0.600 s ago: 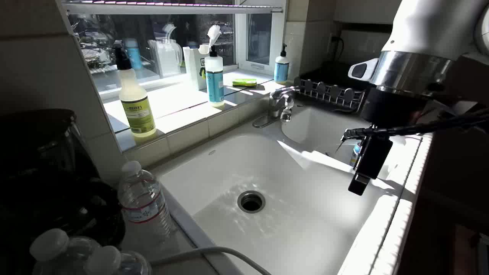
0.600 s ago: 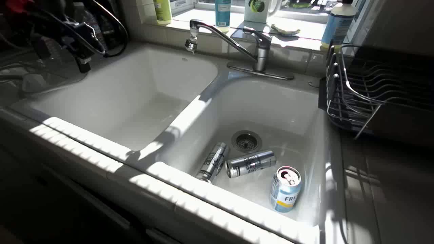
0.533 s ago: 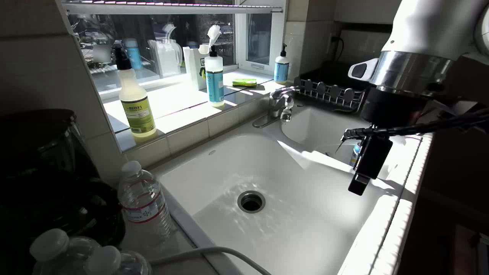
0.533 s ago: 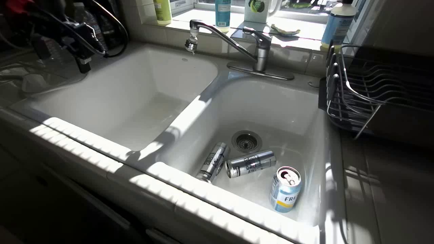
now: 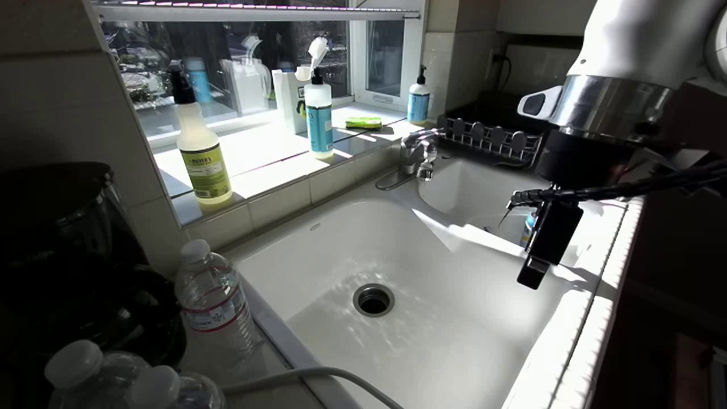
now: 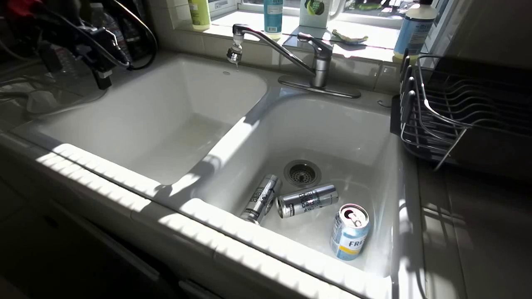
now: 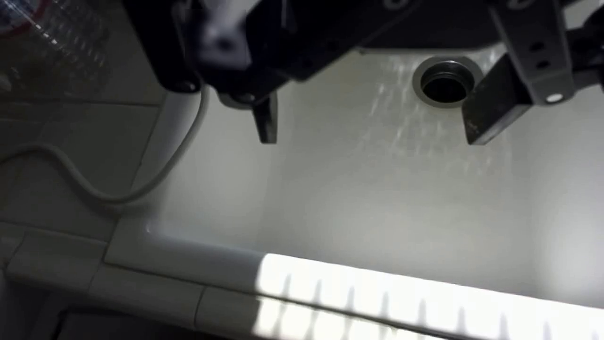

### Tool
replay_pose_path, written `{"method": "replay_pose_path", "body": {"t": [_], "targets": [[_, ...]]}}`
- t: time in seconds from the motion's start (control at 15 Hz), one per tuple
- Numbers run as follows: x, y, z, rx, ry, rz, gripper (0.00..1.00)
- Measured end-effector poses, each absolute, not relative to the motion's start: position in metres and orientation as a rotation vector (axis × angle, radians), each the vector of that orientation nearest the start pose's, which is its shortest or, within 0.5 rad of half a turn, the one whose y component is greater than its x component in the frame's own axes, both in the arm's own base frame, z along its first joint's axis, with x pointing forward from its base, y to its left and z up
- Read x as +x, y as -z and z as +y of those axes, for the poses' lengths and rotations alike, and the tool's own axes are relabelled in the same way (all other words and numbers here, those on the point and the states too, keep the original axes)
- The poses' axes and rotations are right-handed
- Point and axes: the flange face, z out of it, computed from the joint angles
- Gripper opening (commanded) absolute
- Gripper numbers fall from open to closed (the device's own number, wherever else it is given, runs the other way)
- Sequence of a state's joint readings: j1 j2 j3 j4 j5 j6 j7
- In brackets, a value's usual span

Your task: Move the faucet to the right

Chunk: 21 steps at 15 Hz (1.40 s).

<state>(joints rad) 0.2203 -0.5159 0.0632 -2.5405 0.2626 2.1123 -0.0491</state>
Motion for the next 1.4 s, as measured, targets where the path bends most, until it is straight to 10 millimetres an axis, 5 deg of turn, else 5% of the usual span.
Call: {"method": "replay_pose_path", "body": {"t": [0.87, 1.4], "targets": [[0.443, -0.547, 0.004, -3.099, 0.463, 0.209, 1.00], [0.503, -0.550, -0.021, -3.134, 0.471, 0.361, 1.00]]}}
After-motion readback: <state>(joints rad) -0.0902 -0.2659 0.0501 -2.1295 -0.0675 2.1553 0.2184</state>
